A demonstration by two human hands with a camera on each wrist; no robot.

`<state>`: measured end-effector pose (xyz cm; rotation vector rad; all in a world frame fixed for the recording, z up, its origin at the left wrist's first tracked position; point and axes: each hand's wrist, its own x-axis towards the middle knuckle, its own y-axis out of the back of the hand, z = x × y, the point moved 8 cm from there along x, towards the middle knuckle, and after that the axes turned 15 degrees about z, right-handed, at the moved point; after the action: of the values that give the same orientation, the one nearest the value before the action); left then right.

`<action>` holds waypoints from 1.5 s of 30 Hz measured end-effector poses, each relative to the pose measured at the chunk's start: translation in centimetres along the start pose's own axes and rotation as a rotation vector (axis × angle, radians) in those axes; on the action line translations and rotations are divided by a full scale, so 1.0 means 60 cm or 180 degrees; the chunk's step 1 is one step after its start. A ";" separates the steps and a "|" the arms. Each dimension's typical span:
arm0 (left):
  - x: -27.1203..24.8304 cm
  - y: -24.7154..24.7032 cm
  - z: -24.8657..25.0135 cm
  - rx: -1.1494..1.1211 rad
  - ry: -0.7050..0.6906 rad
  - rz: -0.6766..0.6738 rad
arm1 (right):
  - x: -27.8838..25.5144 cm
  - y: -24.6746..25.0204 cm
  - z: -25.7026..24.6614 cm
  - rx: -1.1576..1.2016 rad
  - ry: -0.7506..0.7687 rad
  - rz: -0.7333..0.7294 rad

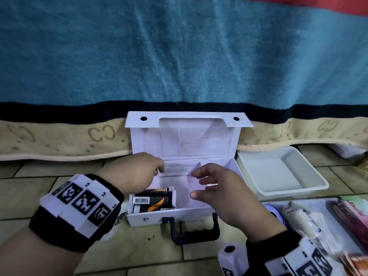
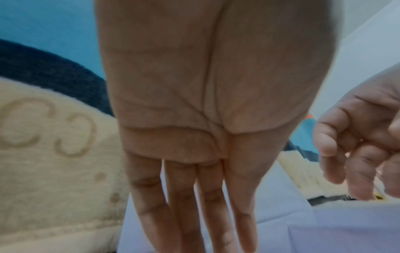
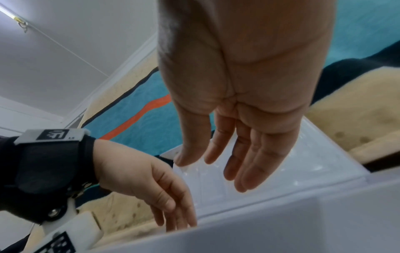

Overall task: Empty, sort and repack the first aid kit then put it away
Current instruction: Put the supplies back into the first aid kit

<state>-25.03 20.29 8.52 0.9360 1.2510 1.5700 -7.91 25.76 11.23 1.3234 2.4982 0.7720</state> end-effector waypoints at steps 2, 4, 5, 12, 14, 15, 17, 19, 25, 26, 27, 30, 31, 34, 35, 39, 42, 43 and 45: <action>-0.002 0.008 0.005 -0.0037 0.0052 -0.0031 | -0.011 0.022 -0.001 0.0053 -0.0010 0.0081; -0.006 0.018 0.017 -0.0044 0.0082 -0.0033 | -0.023 0.044 0.001 0.0088 -0.0007 0.0158; -0.008 0.024 0.027 -0.0036 0.0070 -0.0014 | -0.029 0.057 0.003 0.0096 -0.0007 0.0207; -0.012 0.068 0.187 -0.0122 -0.0493 0.0253 | -0.060 0.191 0.050 0.0038 -0.0090 0.0812; -0.011 0.070 0.255 -0.0231 -0.0698 0.0344 | -0.072 0.249 0.076 -0.0088 -0.0112 0.1032; -0.012 0.070 0.286 -0.0330 -0.0757 0.0375 | -0.077 0.278 0.091 -0.0145 -0.0151 0.1143; -0.012 0.060 0.349 -0.0499 -0.0840 0.0414 | -0.092 0.337 0.121 -0.0320 -0.0252 0.1358; -0.009 0.041 0.407 -0.0535 -0.0932 0.0420 | -0.107 0.393 0.154 -0.0634 -0.0371 0.1565; -0.002 -0.025 0.528 -0.0623 -0.1000 0.0219 | -0.119 0.495 0.263 -0.2026 -0.0551 0.1624; 0.001 -0.034 0.543 -0.0653 -0.0978 0.0201 | -0.119 0.503 0.280 -0.2157 -0.0541 0.1587; 0.003 -0.041 0.553 -0.0650 -0.0967 0.0193 | -0.117 0.506 0.297 -0.2223 -0.0560 0.1544; 0.010 -0.058 0.576 -0.0591 -0.0944 0.0203 | -0.109 0.501 0.340 -0.2328 -0.0707 0.1328; 0.013 -0.063 0.582 -0.0581 -0.0914 0.0199 | -0.105 0.496 0.352 -0.2365 -0.0747 0.1210; 0.019 -0.073 0.585 -0.0537 -0.0790 0.0184 | -0.096 0.477 0.369 -0.2410 -0.0845 0.0831; 0.021 -0.075 0.585 -0.0528 -0.0749 0.0191 | -0.093 0.473 0.370 -0.2398 -0.0872 0.0756; 0.024 -0.082 0.578 -0.0524 -0.0602 0.0253 | -0.083 0.470 0.375 -0.2518 -0.0888 0.0600; 0.023 -0.084 0.567 -0.0553 -0.0529 0.0243 | -0.080 0.476 0.369 -0.2758 -0.0871 0.0496; 0.022 -0.083 0.561 -0.0584 -0.0506 0.0244 | -0.078 0.479 0.359 -0.2853 -0.0826 0.0486; 0.021 -0.077 0.549 -0.0658 -0.0459 0.0269 | -0.079 0.490 0.330 -0.2955 -0.0764 0.0513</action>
<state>6.11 31.86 10.75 0.9601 0.9404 1.6316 23.76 42.34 10.13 1.1438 1.5020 1.4519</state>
